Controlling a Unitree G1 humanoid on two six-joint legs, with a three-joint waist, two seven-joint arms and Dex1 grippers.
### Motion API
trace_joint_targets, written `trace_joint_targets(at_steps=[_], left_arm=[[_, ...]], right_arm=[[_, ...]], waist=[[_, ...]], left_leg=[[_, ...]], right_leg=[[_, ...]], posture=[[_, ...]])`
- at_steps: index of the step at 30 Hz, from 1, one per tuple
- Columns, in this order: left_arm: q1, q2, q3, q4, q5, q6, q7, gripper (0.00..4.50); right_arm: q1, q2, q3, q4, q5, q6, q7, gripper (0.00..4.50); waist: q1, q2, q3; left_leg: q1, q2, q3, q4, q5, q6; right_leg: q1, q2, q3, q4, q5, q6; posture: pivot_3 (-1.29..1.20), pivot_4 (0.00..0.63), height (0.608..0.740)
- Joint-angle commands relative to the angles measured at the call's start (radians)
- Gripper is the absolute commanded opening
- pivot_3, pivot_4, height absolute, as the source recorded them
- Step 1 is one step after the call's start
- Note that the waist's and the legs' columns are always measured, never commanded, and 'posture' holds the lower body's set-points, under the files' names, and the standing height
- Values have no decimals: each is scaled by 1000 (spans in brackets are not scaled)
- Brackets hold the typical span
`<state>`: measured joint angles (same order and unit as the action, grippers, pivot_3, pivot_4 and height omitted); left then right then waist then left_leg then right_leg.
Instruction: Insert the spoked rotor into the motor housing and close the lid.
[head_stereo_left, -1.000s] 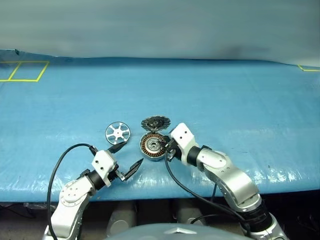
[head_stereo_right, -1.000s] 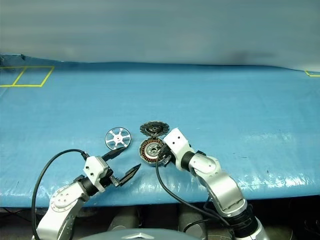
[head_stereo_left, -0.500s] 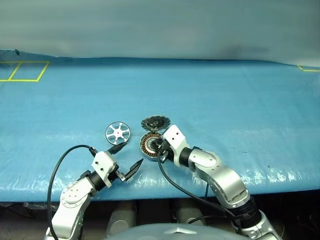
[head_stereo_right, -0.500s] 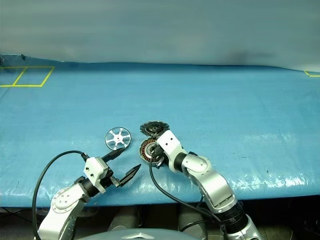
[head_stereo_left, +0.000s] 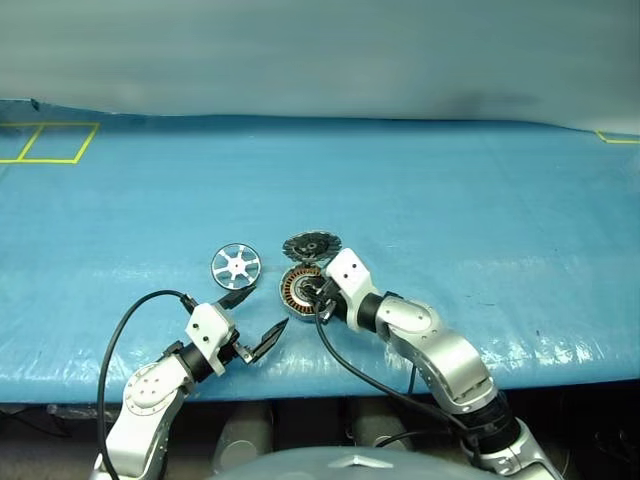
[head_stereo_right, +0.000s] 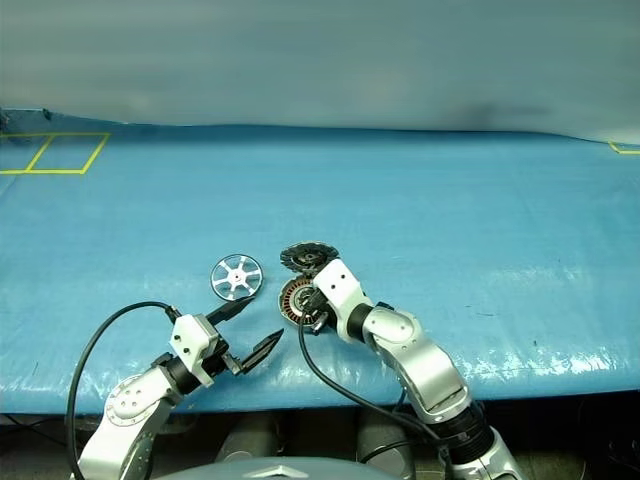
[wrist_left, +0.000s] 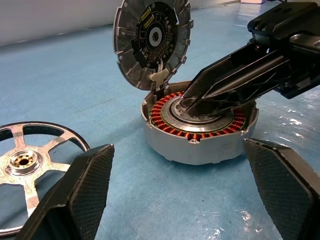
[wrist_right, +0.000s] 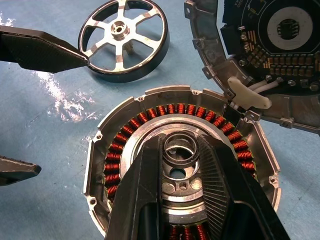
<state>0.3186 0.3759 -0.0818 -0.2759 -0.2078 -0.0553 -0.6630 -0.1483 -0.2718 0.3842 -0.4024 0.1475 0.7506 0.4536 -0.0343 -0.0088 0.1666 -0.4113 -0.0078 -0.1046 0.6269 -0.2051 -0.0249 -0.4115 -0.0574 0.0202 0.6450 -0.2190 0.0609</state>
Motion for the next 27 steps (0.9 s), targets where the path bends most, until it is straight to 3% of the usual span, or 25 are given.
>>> trace_joint_targets(at_steps=[1, 13, 18, 25, 27], left_arm=[[-5, -7, -4, -7, -12, -23, 0, 4500], [-10, -7, -11, -7, -6, -17, 9, 4500], [-10, -7, -11, -9, -8, -14, 10, 4500], [-10, -5, -8, -8, -11, -15, 7, 4500], [-12, -4, -8, -6, -11, -16, 5, 4500]], right_arm=[[11, -7, -13, -34, 12, 7, 2, 698], [13, -10, -11, -10, 25, 5, 8, 698], [8, 19, -15, -3, 26, -3, -11, 2284], [6, 19, -65, -107, 81, 38, -4, 2284], [10, 23, -79, -138, 99, 57, -12, 1891]], waist=[[1, 0, 0], [1, 0, 0], [1, 0, 0], [1, 0, 0], [1, 0, 0]], left_leg=[[0, 0, 0, 0, 0, 0], [0, 0, 0, 0, 0, 0], [1, 0, 0, 0, 0, 0], [0, 0, 0, 0, 0, 0], [0, 0, 0, 0, 0, 0]], right_leg=[[0, 0, 0, 0, 0, 0], [1, 0, 0, 0, 0, 0], [1, 0, 0, 0, 0, 0], [0, 0, 0, 0, 0, 0], [0, 0, 0, 0, 0, 0]], posture=[[0, 150, 740], [0, 150, 740], [0, 150, 740], [0, 150, 740], [0, 150, 740]])
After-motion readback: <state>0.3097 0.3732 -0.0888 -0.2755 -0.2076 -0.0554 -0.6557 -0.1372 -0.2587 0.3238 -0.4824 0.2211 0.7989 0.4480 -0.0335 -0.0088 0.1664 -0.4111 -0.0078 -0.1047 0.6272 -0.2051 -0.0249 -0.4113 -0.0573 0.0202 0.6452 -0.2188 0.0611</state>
